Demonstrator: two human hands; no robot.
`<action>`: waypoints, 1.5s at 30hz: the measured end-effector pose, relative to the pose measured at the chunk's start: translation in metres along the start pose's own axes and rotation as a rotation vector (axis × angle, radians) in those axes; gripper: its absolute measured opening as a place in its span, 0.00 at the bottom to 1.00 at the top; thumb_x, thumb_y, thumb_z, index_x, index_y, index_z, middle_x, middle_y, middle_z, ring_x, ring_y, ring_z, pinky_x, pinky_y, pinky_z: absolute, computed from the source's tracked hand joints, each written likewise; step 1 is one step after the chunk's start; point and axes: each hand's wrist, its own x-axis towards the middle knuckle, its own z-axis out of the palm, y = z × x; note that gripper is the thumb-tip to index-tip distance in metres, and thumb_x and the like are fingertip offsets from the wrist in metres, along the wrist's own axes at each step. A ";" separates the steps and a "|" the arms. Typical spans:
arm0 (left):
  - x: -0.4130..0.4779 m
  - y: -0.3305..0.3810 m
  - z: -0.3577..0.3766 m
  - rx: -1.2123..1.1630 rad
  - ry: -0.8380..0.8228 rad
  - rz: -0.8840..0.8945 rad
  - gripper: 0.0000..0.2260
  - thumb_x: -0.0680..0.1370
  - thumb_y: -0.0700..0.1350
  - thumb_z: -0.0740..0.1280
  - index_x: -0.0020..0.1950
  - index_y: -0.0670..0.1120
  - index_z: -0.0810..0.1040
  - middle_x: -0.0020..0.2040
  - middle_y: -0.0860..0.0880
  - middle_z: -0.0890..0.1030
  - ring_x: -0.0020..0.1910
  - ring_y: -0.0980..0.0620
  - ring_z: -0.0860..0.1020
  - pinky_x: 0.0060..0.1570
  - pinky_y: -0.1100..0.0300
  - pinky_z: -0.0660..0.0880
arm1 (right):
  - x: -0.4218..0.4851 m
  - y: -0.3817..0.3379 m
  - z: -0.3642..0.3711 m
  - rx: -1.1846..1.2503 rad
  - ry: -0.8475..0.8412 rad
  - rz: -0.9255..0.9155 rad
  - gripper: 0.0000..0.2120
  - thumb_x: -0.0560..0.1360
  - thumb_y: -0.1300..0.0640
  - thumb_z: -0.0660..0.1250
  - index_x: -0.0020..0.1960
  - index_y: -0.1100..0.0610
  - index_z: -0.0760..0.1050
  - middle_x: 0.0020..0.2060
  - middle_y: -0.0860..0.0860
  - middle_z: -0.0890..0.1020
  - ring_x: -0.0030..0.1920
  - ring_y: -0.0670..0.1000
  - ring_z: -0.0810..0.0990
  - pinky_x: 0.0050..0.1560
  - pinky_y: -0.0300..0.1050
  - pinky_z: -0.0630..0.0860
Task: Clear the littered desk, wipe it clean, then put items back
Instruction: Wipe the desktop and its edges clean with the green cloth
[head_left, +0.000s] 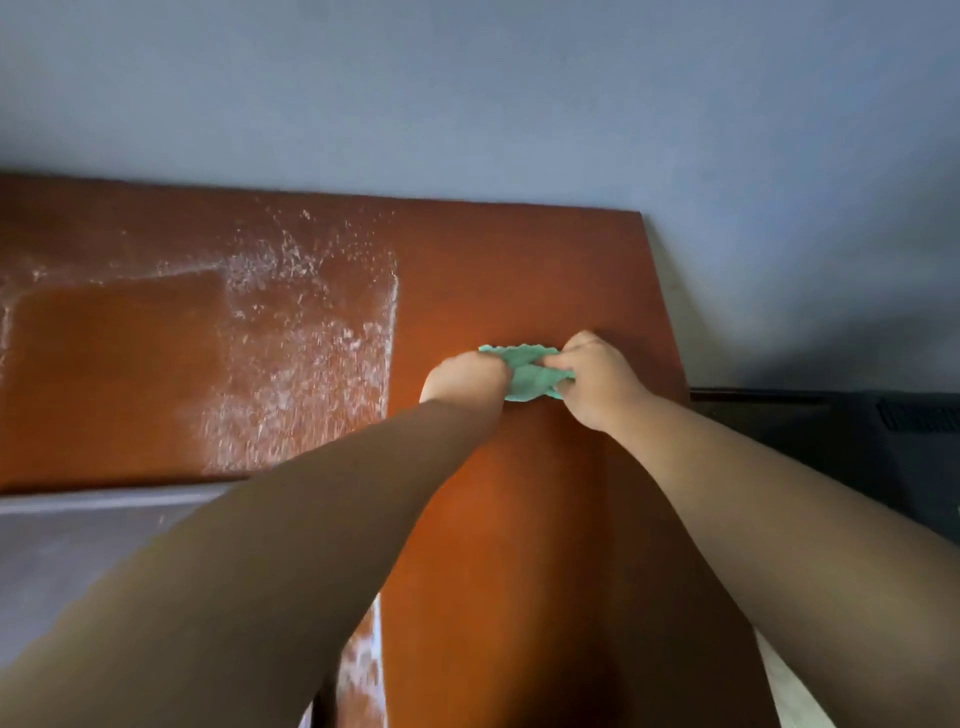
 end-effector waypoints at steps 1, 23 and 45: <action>0.025 -0.008 -0.012 0.003 -0.011 -0.003 0.13 0.78 0.38 0.61 0.61 0.44 0.75 0.57 0.44 0.79 0.55 0.42 0.78 0.45 0.56 0.71 | 0.027 0.000 -0.010 -0.006 -0.003 0.015 0.13 0.78 0.57 0.62 0.61 0.55 0.78 0.55 0.56 0.73 0.56 0.56 0.73 0.55 0.42 0.67; 0.139 0.023 -0.094 0.066 -0.089 0.086 0.24 0.77 0.36 0.63 0.72 0.39 0.61 0.71 0.43 0.63 0.67 0.42 0.68 0.59 0.52 0.70 | 0.156 0.064 -0.066 -0.142 0.078 0.144 0.15 0.78 0.55 0.61 0.62 0.58 0.75 0.48 0.55 0.70 0.56 0.57 0.73 0.47 0.42 0.66; -0.228 0.166 0.093 0.101 -0.233 0.191 0.19 0.79 0.53 0.58 0.65 0.44 0.70 0.63 0.47 0.74 0.56 0.43 0.76 0.50 0.51 0.74 | -0.290 0.079 0.032 0.068 -0.220 -0.067 0.15 0.73 0.58 0.62 0.58 0.50 0.74 0.54 0.46 0.72 0.60 0.51 0.73 0.52 0.40 0.67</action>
